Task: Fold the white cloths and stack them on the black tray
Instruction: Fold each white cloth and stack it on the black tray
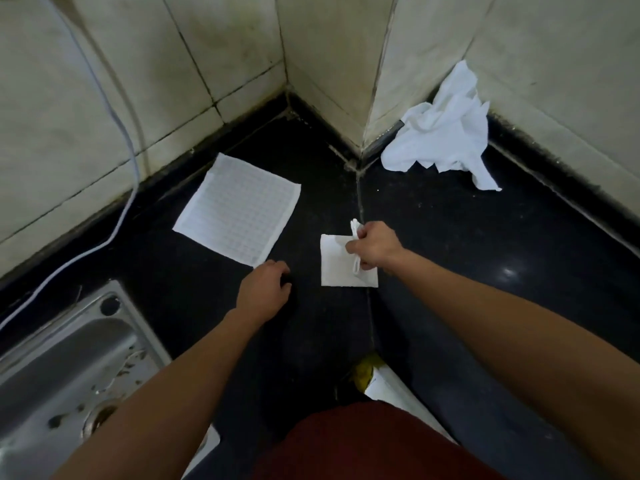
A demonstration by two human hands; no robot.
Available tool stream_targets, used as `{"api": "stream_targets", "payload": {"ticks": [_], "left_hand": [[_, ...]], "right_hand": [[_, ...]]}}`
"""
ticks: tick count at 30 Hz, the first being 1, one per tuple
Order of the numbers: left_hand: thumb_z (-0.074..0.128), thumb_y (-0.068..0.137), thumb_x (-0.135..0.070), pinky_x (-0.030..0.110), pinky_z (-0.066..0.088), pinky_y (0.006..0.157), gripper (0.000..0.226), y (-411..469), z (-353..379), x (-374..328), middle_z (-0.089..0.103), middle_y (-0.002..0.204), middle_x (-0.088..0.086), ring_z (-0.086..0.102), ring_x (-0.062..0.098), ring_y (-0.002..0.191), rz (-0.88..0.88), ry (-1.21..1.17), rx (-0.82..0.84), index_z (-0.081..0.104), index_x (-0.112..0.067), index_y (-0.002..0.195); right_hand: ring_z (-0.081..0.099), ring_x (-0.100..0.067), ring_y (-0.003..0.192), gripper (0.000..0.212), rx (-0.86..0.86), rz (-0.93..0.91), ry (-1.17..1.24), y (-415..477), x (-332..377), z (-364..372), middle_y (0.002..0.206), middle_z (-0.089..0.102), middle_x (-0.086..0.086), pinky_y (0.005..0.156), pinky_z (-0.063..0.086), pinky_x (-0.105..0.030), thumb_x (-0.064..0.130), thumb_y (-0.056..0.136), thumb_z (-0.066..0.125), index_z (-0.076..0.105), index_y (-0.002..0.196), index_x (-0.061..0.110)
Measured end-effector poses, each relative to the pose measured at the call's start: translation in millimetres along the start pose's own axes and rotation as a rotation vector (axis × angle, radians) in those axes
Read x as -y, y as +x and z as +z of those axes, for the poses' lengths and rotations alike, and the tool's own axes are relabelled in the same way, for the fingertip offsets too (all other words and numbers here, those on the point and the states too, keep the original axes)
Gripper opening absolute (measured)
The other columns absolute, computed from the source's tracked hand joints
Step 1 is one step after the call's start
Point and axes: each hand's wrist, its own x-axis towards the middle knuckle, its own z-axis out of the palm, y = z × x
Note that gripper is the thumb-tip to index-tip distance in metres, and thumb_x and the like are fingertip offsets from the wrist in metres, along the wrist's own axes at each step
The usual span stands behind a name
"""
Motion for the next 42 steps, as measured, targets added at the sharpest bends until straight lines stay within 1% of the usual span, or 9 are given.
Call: {"api": "stream_targets", "payload": {"ticks": [6, 9, 12, 17, 22, 27, 33, 38, 42], "left_hand": [[0.063, 0.087, -0.022, 0.033, 0.048, 0.076, 0.025, -27.7, -1.8, 30.3, 0.06, 0.106, 0.003, 0.059, 0.021, 0.095, -0.089, -0.045, -0.014, 0.062, -0.016, 0.111], [0.062, 0.087, -0.024, 0.038, 0.051, 0.077, 0.023, -35.7, -1.1, 37.5, 0.059, 0.104, 0.004, 0.059, 0.023, 0.094, -0.118, -0.025, -0.006, 0.062, -0.016, 0.109], [0.061, 0.087, -0.025, 0.038, 0.051, 0.077, 0.023, -37.0, -1.0, 40.1, 0.059, 0.105, 0.004, 0.059, 0.024, 0.094, -0.123, -0.028, 0.003, 0.061, -0.017, 0.109], [0.059, 0.091, -0.025, 0.037, 0.05, 0.079, 0.025, -23.4, -1.0, 18.8, 0.054, 0.113, 0.003, 0.053, 0.02, 0.102, -0.031, -0.047, -0.045, 0.061, -0.015, 0.113], [0.056, 0.093, -0.024, 0.036, 0.045, 0.089, 0.034, 3.4, 4.8, -14.1, 0.043, 0.138, 0.006, 0.043, 0.024, 0.121, 0.196, 0.076, -0.053, 0.057, -0.012, 0.124], [0.049, 0.097, -0.029, 0.043, 0.028, 0.112, 0.053, 31.4, 16.9, -40.9, 0.012, 0.16, 0.008, 0.014, 0.026, 0.145, 0.319, 0.319, 0.103, 0.033, -0.015, 0.146], [0.042, 0.1, -0.032, 0.043, 0.023, 0.114, 0.061, 41.4, 26.9, -31.0, -0.005, 0.162, 0.002, 0.004, 0.022, 0.148, 0.292, 0.371, 0.206, 0.015, -0.015, 0.152], [0.043, 0.1, -0.033, 0.043, 0.023, 0.114, 0.06, 40.1, 29.8, -31.6, -0.002, 0.162, 0.001, 0.005, 0.022, 0.148, 0.3, 0.343, 0.196, 0.017, -0.016, 0.152], [0.05, 0.096, -0.028, 0.041, 0.029, 0.109, 0.051, 31.9, 25.8, -34.1, 0.021, 0.158, 0.005, 0.023, 0.025, 0.142, 0.294, 0.252, 0.083, 0.037, -0.015, 0.143]], "right_hand": [[0.067, -0.02, 0.061, 0.028, 0.039, 0.01, -0.243, 19.3, 12.6, 48.5, 0.079, 0.067, -0.008, 0.057, 0.054, -0.03, 0.023, 0.078, 0.063, 0.06, 0.098, 0.004], [0.056, -0.02, 0.066, 0.03, 0.033, -0.014, -0.4, 20.3, 12.1, 61.7, 0.079, 0.06, -0.006, 0.046, 0.033, -0.027, 0.027, 0.082, 0.065, 0.052, 0.099, 0.006], [0.054, -0.016, 0.057, 0.04, 0.043, -0.035, -0.453, 20.2, 11.9, 69.8, 0.068, 0.055, -0.001, 0.046, 0.032, -0.026, 0.042, 0.079, 0.069, 0.05, 0.092, 0.009], [0.07, -0.027, 0.073, 0.032, 0.042, -0.103, -0.209, 20.4, 1.4, 49.3, 0.082, 0.071, -0.008, 0.072, 0.058, -0.039, 0.038, 0.079, 0.072, 0.066, 0.091, 0.01], [0.058, -0.022, 0.098, 0.024, -0.212, -0.448, -0.53, 7.6, -29.8, 20.4, 0.11, 0.061, -0.004, 0.075, 0.047, -0.032, 0.022, 0.09, 0.058, 0.064, 0.113, 0.016], [0.027, -0.025, 0.142, 0.05, -0.026, -0.6, -0.904, -2.7, -57.3, 20.4, 0.157, 0.027, -0.007, 0.102, 0.04, -0.041, 0.026, 0.096, 0.05, 0.04, 0.144, 0.017], [0.0, -0.018, 0.149, 0.064, 0.076, -0.497, -1.004, 1.0, -74.7, 11.1, 0.163, -0.004, 0.001, 0.113, 0.022, -0.045, 0.043, 0.101, 0.034, 0.009, 0.154, 0.017], [0.024, -0.024, 0.142, 0.055, -0.02, -0.561, -0.871, 7.3, -74.6, 7.2, 0.155, 0.03, -0.005, 0.107, 0.031, -0.043, 0.041, 0.095, 0.049, 0.041, 0.143, 0.016], [0.046, -0.025, 0.12, 0.043, -0.153, -0.615, -0.746, 27.3, -40.4, 7.3, 0.131, 0.053, -0.006, 0.092, 0.039, -0.039, 0.035, 0.092, 0.056, 0.054, 0.13, 0.016]]}}
